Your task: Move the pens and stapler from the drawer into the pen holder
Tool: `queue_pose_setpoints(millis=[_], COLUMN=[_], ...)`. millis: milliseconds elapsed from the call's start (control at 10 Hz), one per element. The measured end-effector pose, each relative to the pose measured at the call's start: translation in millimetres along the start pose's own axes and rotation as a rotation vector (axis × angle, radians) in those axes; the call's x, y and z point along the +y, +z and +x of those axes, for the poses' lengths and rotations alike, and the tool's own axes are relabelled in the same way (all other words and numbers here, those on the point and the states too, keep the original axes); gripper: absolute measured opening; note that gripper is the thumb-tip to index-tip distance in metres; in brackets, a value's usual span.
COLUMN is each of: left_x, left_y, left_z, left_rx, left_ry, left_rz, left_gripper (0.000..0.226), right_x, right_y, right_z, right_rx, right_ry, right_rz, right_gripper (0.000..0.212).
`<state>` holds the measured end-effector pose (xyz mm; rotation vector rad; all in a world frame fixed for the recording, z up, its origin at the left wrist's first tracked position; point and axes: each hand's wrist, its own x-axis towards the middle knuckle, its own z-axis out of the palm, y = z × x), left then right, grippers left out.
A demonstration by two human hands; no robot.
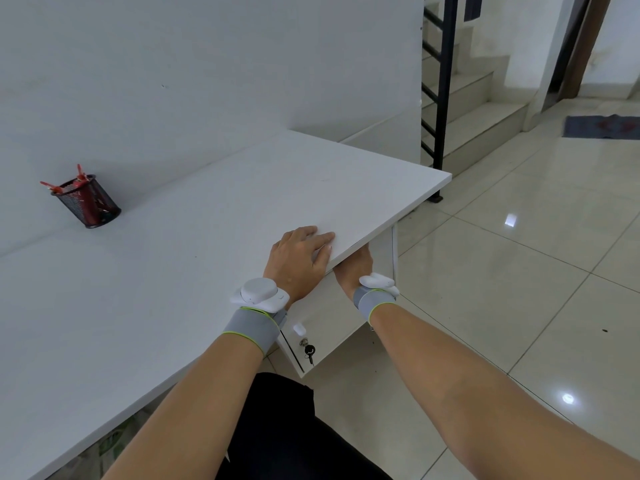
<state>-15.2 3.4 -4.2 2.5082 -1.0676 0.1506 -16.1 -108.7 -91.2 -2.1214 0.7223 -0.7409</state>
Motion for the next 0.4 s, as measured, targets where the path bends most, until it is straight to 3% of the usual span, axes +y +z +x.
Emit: queue_pose_setpoints(millis=[100, 400], left_x=[0.1, -3.4], left_y=[-0.1, 0.4], left_z=[-1.3, -0.7], left_rx=[-0.001, 0.019], left_ry=[0.004, 0.010], left_rz=[0.002, -0.032], left_gripper=[0.032, 0.032], right_x=[0.3, -5.9], right_y=[-2.7, -8.0], right_z=[2.1, 1.2], right_rx=[-0.089, -0.051], right_ry=[0.015, 0.145], right_rz=[0.029, 0.249], right_gripper=[0.042, 0.037])
